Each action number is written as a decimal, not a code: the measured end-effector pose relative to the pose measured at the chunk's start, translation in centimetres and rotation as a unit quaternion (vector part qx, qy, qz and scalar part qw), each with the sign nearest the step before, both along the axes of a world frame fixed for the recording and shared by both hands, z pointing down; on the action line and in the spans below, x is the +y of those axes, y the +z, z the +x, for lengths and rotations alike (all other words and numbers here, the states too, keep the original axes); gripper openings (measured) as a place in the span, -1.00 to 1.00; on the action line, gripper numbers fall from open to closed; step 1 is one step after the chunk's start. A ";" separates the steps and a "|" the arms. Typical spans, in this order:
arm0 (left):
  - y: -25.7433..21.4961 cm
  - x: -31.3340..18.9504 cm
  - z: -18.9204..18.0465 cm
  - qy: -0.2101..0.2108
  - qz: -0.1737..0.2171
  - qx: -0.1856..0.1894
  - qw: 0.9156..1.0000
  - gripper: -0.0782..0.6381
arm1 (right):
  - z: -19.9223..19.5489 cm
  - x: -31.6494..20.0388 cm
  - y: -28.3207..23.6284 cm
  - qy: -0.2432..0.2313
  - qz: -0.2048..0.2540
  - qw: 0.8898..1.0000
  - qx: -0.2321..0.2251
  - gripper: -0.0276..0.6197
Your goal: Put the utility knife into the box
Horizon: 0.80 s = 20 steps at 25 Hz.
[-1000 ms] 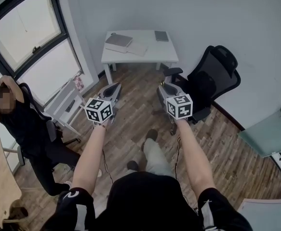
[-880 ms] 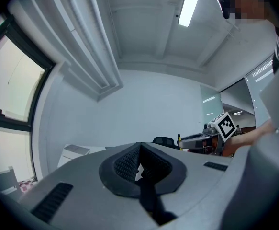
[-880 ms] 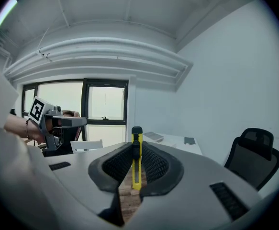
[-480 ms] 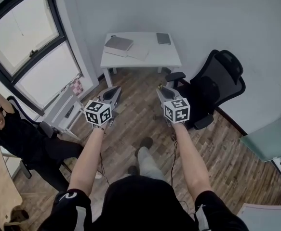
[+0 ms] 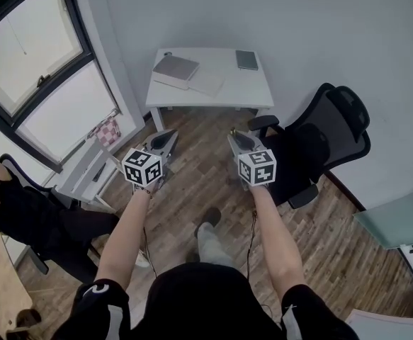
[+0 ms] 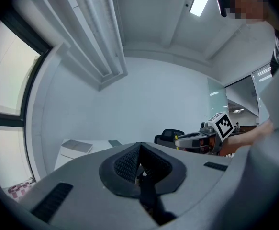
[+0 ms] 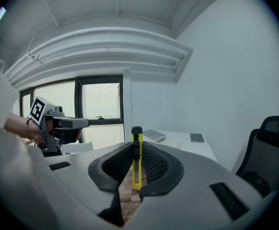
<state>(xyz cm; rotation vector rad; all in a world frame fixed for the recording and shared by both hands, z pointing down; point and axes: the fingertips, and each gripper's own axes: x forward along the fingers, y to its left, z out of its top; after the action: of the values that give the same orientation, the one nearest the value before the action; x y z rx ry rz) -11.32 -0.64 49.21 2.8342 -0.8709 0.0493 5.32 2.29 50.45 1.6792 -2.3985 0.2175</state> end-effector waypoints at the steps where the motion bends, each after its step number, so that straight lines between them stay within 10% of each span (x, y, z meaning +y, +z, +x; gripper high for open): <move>1: 0.2 -1.0 0.3 0.000 -0.002 -0.001 1.000 -0.71 | 0.3 -1.1 0.2 -0.001 -0.001 1.000 -0.001 -0.69; 20: 0.2 -21.1 7.2 -0.003 -0.013 -0.015 1.000 -0.71 | 6.9 -21.5 -0.2 -0.012 -0.009 1.000 -0.015 -0.69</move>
<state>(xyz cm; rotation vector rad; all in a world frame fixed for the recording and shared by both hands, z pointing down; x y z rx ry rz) -4.13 -21.78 49.36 2.8138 -0.8781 0.1005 12.18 -19.22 50.23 1.6493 -2.4294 0.2614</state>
